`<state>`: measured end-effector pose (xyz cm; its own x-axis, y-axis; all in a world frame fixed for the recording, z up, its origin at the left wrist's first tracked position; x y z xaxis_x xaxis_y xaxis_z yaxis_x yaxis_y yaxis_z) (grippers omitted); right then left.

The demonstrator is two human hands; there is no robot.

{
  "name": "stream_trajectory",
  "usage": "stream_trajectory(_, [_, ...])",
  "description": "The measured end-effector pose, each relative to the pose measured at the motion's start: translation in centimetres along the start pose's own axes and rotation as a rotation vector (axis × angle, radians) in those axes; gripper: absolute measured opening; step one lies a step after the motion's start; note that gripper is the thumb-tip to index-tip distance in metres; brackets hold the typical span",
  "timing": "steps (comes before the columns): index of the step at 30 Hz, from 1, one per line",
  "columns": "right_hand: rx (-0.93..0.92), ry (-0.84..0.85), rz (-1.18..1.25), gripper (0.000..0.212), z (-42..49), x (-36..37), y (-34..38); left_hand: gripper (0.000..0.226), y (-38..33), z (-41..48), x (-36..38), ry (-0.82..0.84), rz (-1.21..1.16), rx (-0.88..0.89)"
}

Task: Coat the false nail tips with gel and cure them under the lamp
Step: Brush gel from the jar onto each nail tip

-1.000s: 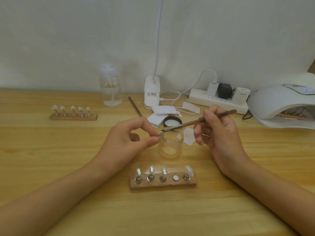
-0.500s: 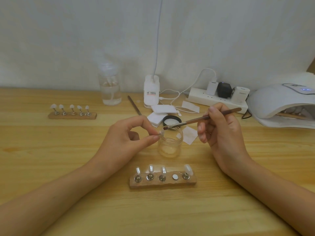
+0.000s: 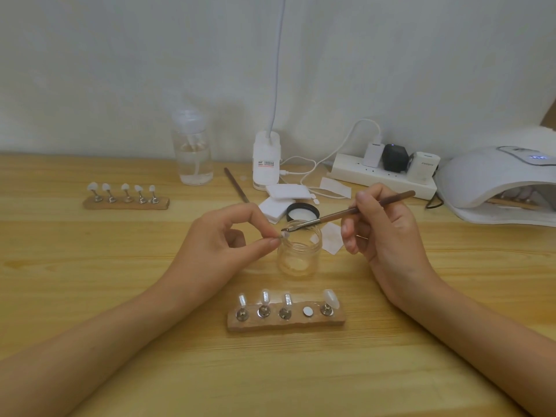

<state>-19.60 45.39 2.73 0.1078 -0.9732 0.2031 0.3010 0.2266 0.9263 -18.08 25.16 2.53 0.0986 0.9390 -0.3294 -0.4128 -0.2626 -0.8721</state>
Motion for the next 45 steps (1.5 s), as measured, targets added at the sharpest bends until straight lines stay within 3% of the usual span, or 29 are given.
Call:
stream_trajectory(8, [-0.020, 0.024, 0.025, 0.021, 0.0, 0.2, 0.2, 0.013, -0.1, -0.1, 0.0, 0.001, -0.003, -0.006])
stream_trajectory(12, [-0.001, -0.072, -0.020, 0.022, 0.1, -1.0, 0.0, 0.013, 0.0, -0.1, 0.0, -0.004, 0.024, -0.015])
stream_trajectory(17, [-0.020, 0.021, 0.030, 0.022, -0.1, 0.2, 0.2, 0.014, 0.1, -0.1, 0.0, -0.005, 0.025, -0.024])
stream_trajectory(22, [0.002, -0.079, -0.029, 0.023, 0.0, -1.0, 0.0, 0.013, 0.2, -0.1, 0.0, -0.005, 0.025, -0.042])
stream_trajectory(28, [-0.021, 0.010, 0.006, 0.020, -0.2, 0.3, 0.3, 0.012, 0.1, -0.1, 0.0, -0.012, 0.016, -0.051])
stream_trajectory(40, [-0.007, -0.271, -0.069, 0.039, -0.1, -4.4, 1.4, 0.017, 0.3, -0.2, 0.0, -0.007, 0.011, -0.050])
stream_trajectory(45, [-0.069, -0.257, -0.002, 0.036, 0.1, -4.6, 2.0, 0.016, 0.5, -0.1, 0.0, 0.004, 0.008, -0.043])
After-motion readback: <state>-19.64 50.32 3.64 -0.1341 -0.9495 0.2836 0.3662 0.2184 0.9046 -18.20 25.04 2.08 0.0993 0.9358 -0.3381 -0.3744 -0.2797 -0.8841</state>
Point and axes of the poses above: each hand's wrist, its own z-axis towards the middle knuckle, its own x-axis out of the palm, y = z × x, the point moved 10 cm from there along z, towards the middle knuckle
